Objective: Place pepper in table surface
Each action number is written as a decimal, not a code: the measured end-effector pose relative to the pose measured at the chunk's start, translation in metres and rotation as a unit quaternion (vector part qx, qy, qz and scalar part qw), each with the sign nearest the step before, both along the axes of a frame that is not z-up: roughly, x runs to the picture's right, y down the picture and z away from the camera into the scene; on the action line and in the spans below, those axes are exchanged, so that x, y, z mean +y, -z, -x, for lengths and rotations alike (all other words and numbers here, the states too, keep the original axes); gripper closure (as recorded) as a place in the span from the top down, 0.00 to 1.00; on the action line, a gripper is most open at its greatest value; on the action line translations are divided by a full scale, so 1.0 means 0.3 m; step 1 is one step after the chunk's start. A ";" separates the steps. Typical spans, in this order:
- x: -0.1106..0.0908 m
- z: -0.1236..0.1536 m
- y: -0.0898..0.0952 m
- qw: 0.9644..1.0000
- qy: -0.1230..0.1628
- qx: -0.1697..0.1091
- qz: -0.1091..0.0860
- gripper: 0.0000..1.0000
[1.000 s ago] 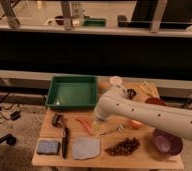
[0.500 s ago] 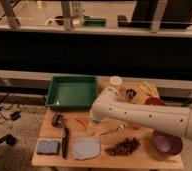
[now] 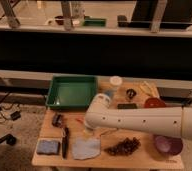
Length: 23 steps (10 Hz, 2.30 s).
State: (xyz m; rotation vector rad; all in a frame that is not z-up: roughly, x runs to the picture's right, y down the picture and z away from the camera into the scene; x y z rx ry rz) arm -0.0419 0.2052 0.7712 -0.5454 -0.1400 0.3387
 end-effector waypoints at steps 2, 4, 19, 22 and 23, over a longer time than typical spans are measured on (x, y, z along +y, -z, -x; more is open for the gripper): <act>0.014 0.019 -0.016 1.000 -0.015 -0.003 0.014 0.80; 0.005 0.028 -0.050 0.999 -0.041 -0.006 0.025 0.80; 0.013 -0.032 -0.149 0.996 -0.079 -0.006 0.047 0.80; 0.009 -0.023 -0.168 0.996 -0.077 -0.008 0.043 0.80; 0.011 -0.021 -0.174 0.996 -0.076 -0.007 0.043 0.80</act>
